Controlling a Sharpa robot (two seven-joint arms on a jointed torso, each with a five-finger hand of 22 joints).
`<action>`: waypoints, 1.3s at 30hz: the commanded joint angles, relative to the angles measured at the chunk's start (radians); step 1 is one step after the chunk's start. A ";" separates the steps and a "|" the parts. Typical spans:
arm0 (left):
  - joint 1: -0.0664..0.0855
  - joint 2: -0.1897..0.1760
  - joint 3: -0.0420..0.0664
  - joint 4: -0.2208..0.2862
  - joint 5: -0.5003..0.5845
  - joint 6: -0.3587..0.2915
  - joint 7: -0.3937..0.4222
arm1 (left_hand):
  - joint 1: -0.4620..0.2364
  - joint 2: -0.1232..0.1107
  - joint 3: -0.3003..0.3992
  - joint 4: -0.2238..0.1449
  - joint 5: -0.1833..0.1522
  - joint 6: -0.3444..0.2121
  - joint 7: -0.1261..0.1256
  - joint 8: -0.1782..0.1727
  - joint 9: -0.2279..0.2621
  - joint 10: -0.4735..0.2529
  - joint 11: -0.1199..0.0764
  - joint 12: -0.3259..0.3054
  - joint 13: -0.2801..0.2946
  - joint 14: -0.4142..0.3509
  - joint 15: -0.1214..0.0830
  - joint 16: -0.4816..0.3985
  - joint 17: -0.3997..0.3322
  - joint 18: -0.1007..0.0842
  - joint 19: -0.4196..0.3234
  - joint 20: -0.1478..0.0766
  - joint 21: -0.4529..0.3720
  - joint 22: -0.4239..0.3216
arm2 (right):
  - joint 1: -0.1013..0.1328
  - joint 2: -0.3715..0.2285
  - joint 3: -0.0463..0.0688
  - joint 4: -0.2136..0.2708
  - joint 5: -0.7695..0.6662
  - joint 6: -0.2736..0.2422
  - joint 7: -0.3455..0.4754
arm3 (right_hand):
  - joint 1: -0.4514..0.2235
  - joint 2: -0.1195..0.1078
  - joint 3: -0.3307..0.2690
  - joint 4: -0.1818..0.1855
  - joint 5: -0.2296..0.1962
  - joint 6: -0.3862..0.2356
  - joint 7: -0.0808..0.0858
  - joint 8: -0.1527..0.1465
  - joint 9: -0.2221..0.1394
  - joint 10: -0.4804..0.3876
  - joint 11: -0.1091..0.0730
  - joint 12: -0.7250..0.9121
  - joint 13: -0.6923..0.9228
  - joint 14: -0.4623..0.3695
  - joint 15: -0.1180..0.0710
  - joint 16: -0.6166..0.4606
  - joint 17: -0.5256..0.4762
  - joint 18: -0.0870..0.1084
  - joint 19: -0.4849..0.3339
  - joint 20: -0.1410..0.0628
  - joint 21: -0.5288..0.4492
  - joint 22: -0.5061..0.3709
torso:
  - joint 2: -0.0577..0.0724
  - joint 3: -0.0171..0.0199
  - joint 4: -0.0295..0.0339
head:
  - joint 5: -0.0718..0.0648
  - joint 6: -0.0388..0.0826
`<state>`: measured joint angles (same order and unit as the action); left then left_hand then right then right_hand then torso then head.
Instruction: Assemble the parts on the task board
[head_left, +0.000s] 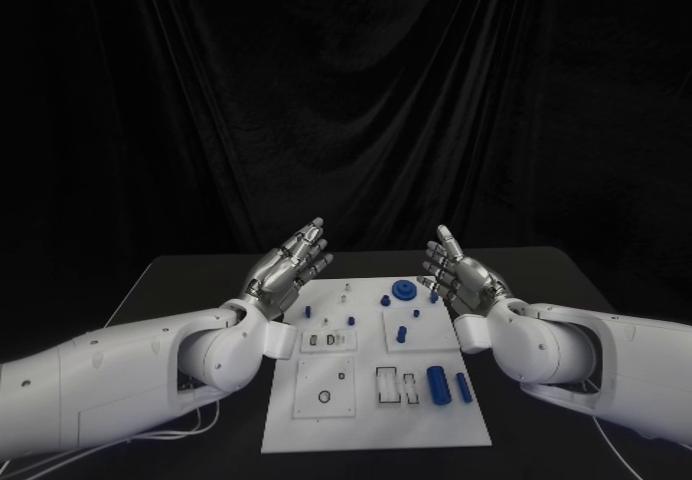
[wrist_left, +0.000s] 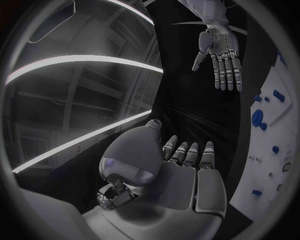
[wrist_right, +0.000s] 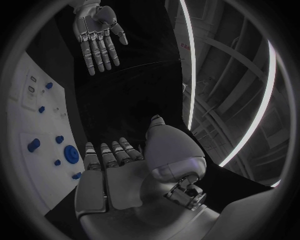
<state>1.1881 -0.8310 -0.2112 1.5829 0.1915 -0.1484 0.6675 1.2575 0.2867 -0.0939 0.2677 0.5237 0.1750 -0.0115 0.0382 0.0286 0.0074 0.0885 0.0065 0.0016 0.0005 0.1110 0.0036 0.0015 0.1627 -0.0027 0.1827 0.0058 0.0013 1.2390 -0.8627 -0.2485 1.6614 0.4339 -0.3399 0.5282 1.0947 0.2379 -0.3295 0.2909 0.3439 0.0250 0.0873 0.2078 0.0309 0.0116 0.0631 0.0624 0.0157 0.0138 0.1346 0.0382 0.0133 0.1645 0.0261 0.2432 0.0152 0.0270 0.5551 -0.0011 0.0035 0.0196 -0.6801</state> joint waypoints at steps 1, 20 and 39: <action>-0.003 0.001 0.001 -0.002 0.021 0.051 0.106 | 0.016 -0.001 0.008 0.009 0.020 0.019 0.013 0.006 0.002 0.011 0.019 0.000 0.004 0.002 0.009 0.002 0.001 -0.025 0.003 0.003 -0.006 -0.001 | -0.001 0.001 0.001 -0.010 -0.019 0.088 0.015 | 0.030 -0.007 -0.009 0.000 0.003 0.002 -0.011 0.039 0.004 0.018 0.055 0.058 0.011 0.033 0.035 0.066 0.017 0.007 0.021 0.025 0.019 -0.004 | 0.001 0.0005 -0.0012 | 0.014 -0.031; -0.003 -0.080 0.001 -0.028 -0.067 0.153 0.150 | 0.118 -0.039 0.073 -0.024 0.060 0.198 0.097 0.069 0.024 0.166 0.117 0.229 0.054 0.087 0.081 0.132 0.034 0.004 0.136 0.103 0.077 0.054 | 0.029 -0.051 0.001 -0.075 -0.107 0.264 -0.011 | 0.346 -0.047 0.084 -0.131 0.226 0.098 0.024 0.558 0.071 0.178 0.172 0.653 0.080 0.496 0.079 0.497 0.125 -0.006 0.624 0.045 0.330 0.115 | 0.003 -0.0037 0.0012 | 0.046 -0.153; 0.012 -0.195 0.001 0.017 -0.143 0.159 0.180 | 0.120 -0.085 0.132 -0.078 0.073 0.302 0.125 0.093 0.031 0.215 0.152 0.360 0.063 0.187 0.125 0.246 0.047 -0.036 0.275 0.111 0.158 0.091 | 0.257 0.011 0.001 -0.192 -1.138 0.121 -0.350 | 0.556 -0.122 0.184 -0.207 0.005 0.439 0.041 0.550 0.034 0.541 0.063 0.664 0.046 1.150 -0.119 0.863 0.283 -0.008 1.124 -0.122 1.050 0.632 | 0.104 -0.0294 0.0119 | 0.061 -0.125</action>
<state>1.1975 -1.0258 -0.2112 1.5959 0.0678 -0.0096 0.6778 1.3788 0.2135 0.0367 0.1945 0.5926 0.4701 0.1162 0.1258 0.0581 0.2224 0.2331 0.3598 0.0639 0.1811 0.2377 0.2436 0.0474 0.1462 0.2662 0.2961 0.1582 0.0906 1.4930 -0.8546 -0.2475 1.4734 -0.3404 -0.1607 0.3115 1.6439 0.1149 -0.1459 0.0799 0.3653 0.4594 0.1284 0.7603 0.0659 0.5470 0.1278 0.7302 0.0632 1.1536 0.0181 0.8899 0.2910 0.1718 1.1353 0.1225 1.0418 0.6297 0.6321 -0.0228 0.0108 0.0868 -0.8178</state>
